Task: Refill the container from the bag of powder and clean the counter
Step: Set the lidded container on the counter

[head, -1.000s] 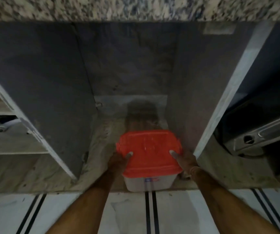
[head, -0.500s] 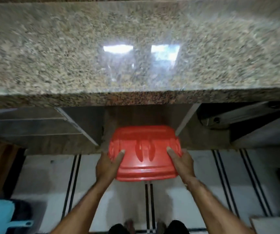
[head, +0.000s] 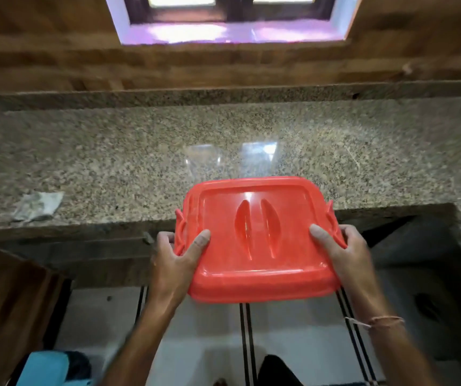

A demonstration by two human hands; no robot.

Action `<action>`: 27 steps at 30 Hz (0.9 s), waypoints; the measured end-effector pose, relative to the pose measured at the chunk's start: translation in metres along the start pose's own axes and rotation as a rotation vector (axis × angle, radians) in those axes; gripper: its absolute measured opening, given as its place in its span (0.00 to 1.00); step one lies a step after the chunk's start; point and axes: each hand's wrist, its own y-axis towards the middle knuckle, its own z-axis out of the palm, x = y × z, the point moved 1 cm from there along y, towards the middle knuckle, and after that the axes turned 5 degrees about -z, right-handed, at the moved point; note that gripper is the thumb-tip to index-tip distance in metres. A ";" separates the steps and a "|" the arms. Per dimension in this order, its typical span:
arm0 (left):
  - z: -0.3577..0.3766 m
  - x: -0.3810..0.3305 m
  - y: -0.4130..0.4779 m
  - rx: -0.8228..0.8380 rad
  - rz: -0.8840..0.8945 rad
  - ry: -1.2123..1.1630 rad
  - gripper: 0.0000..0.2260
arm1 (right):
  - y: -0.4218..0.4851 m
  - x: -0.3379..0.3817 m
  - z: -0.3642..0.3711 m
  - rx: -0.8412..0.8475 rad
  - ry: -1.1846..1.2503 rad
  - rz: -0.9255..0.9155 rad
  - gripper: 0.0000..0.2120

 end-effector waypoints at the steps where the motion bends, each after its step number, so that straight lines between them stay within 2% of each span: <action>1: -0.003 -0.019 0.005 -0.002 0.036 -0.022 0.24 | 0.008 0.015 -0.006 -0.019 0.020 -0.023 0.30; 5: -0.001 -0.085 0.045 -0.014 0.139 -0.032 0.29 | 0.054 0.068 -0.020 -0.061 0.109 -0.102 0.28; 8: 0.023 -0.122 0.091 0.009 0.187 -0.018 0.29 | 0.109 0.084 -0.016 -0.072 0.111 -0.130 0.32; 11: 0.058 -0.150 0.145 0.004 0.182 0.010 0.27 | 0.179 0.086 -0.005 -0.062 0.124 -0.097 0.32; 13: 0.080 -0.163 0.177 -0.014 0.151 0.048 0.29 | 0.223 0.085 0.003 -0.063 0.109 -0.070 0.33; 17: 0.119 -0.188 0.233 -0.040 0.076 0.113 0.39 | 0.307 0.080 0.018 -0.010 0.072 -0.044 0.33; 21: 0.146 -0.203 0.276 -0.034 0.029 0.097 0.35 | 0.365 0.087 0.030 0.117 0.046 -0.060 0.27; 23: 0.151 -0.204 0.292 -0.030 -0.002 0.101 0.36 | 0.380 0.085 0.037 0.141 0.038 -0.058 0.25; 27: 0.155 -0.208 0.326 0.049 -0.131 0.003 0.46 | 0.406 0.088 0.049 0.143 -0.040 -0.054 0.24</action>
